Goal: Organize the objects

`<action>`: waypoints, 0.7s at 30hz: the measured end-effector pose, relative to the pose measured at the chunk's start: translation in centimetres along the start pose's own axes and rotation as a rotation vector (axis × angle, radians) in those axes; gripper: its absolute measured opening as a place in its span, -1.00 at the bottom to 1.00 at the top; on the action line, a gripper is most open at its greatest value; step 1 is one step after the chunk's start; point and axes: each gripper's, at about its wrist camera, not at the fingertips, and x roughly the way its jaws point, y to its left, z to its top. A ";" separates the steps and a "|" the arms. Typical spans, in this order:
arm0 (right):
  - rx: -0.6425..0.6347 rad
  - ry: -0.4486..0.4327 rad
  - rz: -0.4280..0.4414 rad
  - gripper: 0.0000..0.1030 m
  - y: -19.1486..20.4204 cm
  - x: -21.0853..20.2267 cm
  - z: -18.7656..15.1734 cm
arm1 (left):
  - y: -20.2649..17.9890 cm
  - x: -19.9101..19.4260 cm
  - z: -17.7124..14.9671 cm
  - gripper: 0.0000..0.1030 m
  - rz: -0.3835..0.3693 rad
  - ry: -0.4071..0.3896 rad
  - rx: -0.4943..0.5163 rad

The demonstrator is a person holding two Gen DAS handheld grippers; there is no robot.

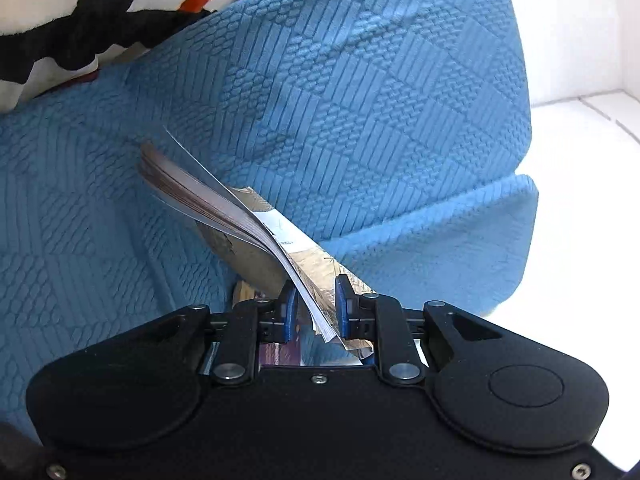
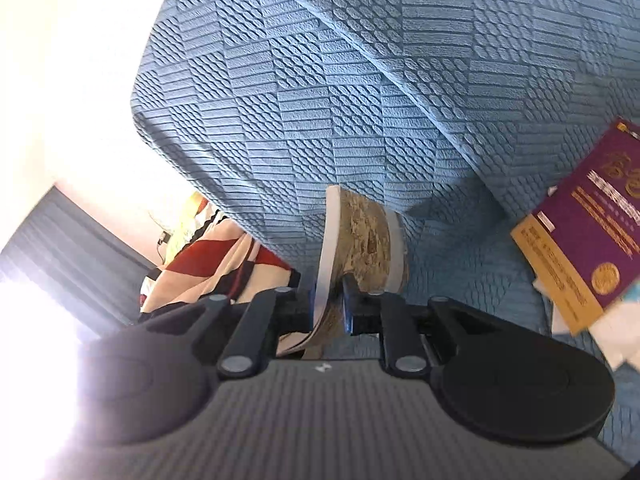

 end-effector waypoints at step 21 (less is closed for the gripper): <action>0.405 0.089 -0.004 0.00 -9.5 -0.7 -5.9 | 3.4 0.4 -2.7 -0.77 0.108 0.097 -0.077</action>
